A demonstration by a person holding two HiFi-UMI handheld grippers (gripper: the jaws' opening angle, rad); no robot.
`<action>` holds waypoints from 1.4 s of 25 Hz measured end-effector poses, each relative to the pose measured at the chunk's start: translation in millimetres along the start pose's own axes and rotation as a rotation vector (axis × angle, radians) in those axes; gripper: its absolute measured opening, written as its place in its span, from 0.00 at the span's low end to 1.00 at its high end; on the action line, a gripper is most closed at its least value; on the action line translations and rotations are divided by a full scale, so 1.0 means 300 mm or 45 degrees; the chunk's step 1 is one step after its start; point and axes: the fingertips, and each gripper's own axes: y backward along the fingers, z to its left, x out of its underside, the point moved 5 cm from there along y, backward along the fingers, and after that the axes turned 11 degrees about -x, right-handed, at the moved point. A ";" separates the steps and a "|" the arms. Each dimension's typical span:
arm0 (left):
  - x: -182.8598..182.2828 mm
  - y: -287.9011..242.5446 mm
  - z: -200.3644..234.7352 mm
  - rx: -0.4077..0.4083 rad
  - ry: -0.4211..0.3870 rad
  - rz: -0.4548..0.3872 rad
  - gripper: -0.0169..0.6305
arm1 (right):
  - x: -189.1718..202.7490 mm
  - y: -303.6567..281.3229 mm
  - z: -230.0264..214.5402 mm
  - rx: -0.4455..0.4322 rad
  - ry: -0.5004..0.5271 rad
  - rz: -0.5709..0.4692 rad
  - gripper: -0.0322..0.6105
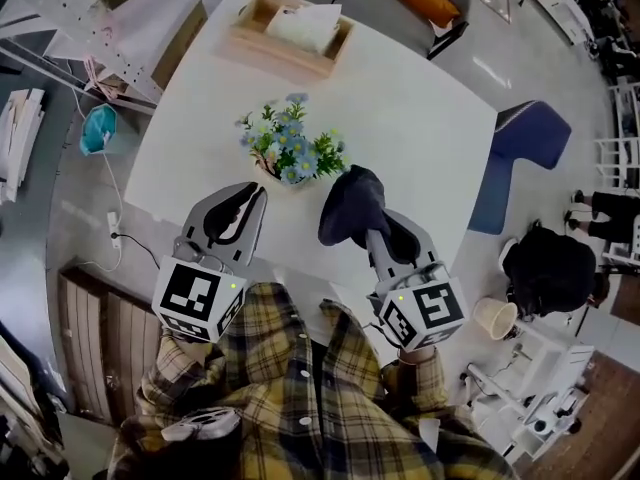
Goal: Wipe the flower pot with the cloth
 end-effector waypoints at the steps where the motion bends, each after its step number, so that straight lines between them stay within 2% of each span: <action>1: 0.019 -0.009 0.005 0.006 0.002 0.010 0.07 | 0.016 -0.012 -0.006 0.003 -0.007 0.008 0.07; 10: 0.202 -0.125 0.013 0.062 -0.016 0.070 0.36 | 0.156 -0.154 -0.074 -0.015 -0.086 0.063 0.07; 11: 0.217 -0.139 0.017 0.065 -0.018 0.069 0.37 | 0.167 -0.172 -0.079 -0.022 -0.092 0.068 0.07; 13: 0.245 -0.165 0.028 0.068 -0.018 0.062 0.47 | 0.189 -0.205 -0.087 -0.038 -0.106 0.075 0.07; 17: 0.287 -0.208 0.047 0.082 -0.045 0.040 0.54 | 0.228 -0.263 -0.103 -0.060 -0.129 0.086 0.07; 22: 0.330 -0.257 0.050 0.124 -0.071 0.070 0.61 | 0.264 -0.330 -0.119 -0.089 -0.168 0.086 0.07; 27: 0.335 -0.294 0.061 0.078 -0.082 0.045 0.70 | 0.285 -0.385 -0.114 -0.125 -0.201 0.083 0.07; 29: 0.341 -0.304 0.074 0.060 -0.071 0.037 0.77 | 0.291 -0.400 -0.111 -0.130 -0.209 0.081 0.07; 32: 0.355 -0.321 0.077 0.082 -0.069 0.047 0.78 | 0.297 -0.413 -0.114 -0.134 -0.225 0.077 0.07; 35: 0.372 -0.340 0.060 0.116 -0.140 0.074 0.78 | 0.299 -0.419 -0.122 -0.137 -0.242 0.073 0.07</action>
